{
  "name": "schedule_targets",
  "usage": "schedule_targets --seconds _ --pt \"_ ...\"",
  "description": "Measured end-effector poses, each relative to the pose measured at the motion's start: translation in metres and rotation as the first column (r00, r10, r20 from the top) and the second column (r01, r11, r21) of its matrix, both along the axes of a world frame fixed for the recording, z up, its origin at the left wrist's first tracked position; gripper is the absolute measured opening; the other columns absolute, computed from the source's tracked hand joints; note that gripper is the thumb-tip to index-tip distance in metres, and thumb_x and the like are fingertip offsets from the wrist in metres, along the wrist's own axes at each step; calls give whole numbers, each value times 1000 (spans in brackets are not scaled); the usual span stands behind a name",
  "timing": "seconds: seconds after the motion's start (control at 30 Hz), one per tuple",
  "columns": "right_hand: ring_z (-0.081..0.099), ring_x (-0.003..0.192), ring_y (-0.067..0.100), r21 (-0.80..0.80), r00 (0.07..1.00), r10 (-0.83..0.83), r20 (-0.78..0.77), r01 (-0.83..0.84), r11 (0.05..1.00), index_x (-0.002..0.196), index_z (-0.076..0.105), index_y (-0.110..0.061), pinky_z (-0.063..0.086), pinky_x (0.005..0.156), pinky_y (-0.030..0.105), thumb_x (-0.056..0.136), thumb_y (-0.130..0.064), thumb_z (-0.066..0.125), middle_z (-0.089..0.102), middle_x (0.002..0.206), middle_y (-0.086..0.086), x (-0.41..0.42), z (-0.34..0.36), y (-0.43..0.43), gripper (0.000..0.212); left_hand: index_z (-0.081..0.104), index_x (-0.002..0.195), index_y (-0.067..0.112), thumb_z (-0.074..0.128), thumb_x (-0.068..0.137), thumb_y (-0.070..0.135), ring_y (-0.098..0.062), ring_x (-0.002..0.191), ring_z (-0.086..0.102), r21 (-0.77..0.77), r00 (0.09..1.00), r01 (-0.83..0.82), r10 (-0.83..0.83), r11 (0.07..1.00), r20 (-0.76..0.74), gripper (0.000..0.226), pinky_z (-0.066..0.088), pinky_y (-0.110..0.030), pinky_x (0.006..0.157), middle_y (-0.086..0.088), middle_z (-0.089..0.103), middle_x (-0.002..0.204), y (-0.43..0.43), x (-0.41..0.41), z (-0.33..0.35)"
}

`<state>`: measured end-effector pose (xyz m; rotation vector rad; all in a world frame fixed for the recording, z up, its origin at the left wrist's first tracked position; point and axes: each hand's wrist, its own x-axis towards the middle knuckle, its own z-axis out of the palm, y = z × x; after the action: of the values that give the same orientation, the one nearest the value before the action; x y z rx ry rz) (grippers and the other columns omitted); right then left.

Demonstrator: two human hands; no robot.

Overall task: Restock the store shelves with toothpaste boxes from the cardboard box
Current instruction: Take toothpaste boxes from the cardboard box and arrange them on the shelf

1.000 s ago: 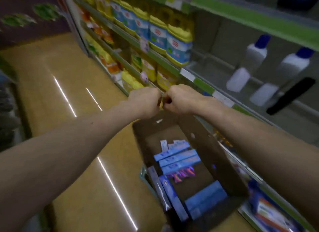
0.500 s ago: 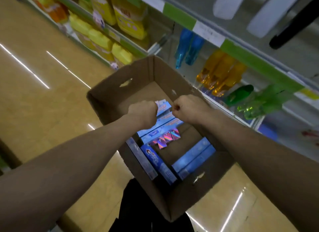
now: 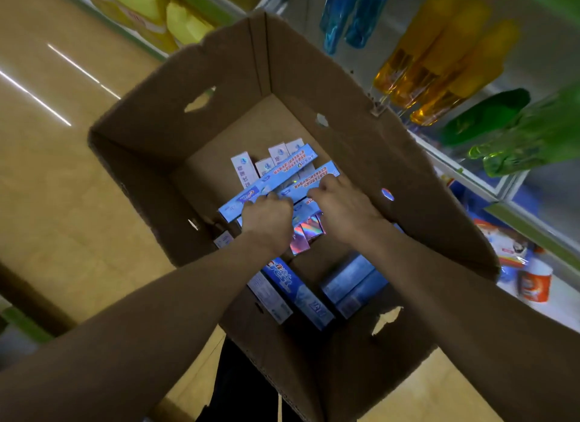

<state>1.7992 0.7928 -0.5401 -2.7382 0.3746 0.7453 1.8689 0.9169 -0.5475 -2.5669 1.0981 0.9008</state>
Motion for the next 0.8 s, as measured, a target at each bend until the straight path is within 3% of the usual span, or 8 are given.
schedule_targets --seconds 0.27,0.3,0.37,0.4,0.47,0.53,0.6,0.8 --pt "38 123 32 -118 995 97 -28 -100 988 129 49 -13 39 96 40 89 -15 55 41 131 14 6 -15 -1 40 54 121 14 53 92 24 -28 114 50 -60 987 91 -82 994 140 30 35 -42 99 -8 53 121 -6 -5 -17" --pt "43 120 32 -162 993 118 -2 -116 980 124 54 -13 42 94 40 85 -17 62 46 126 15 6 -17 2 40 54 120 15 54 92 23 -27 113 50 -70 983 115 -103 991 151 30 35 -42 98 -7 53 121 -5 -7 -19" --pt "60 95 31 -240 990 139 10 -133 962 96 68 -12 51 76 39 59 -22 84 61 99 14 4 -23 4 41 54 119 15 55 91 23 -27 112 51 -93 983 126 -111 988 147 29 36 -42 97 -7 54 119 -5 -10 -21" --pt "63 82 29 -278 990 142 15 -132 952 82 70 -13 53 67 37 47 -22 89 63 85 11 2 -28 4 41 55 118 15 57 90 24 -27 111 52 -95 983 121 -106 988 149 30 36 -42 96 -7 55 118 -5 -12 -23" --pt "63 75 26 -319 988 151 29 -134 938 73 70 -14 52 63 34 43 -22 90 63 78 9 3 -30 6 37 58 112 16 68 82 28 -26 103 58 -98 980 94 -74 991 187 34 42 -42 91 -5 60 109 -4 -15 -24" --pt "60 91 27 -319 987 156 29 -139 937 88 69 -11 49 74 37 62 -22 83 62 95 12 8 -25 6 32 55 112 16 74 77 30 -25 101 59 -100 976 66 -44 993 212 42 44 -42 90 -4 61 107 -3 -15 -24" --pt "46 117 29 -293 980 197 30 -179 939 114 59 -10 40 92 40 88 -21 62 51 122 13 10 -26 5 29 45 123 15 68 83 30 -27 112 52 -97 987 17 -1 995 163 49 38 -43 96 -7 55 119 0 -14 -26" --pt "35 122 28 -300 975 221 35 -200 933 123 56 -15 34 95 41 93 -24 50 41 130 10 14 12 0 31 44 132 15 58 88 33 -30 120 44 -83 991 -58 67 995 115 49 34 -45 100 -10 47 127 0 -6 1"
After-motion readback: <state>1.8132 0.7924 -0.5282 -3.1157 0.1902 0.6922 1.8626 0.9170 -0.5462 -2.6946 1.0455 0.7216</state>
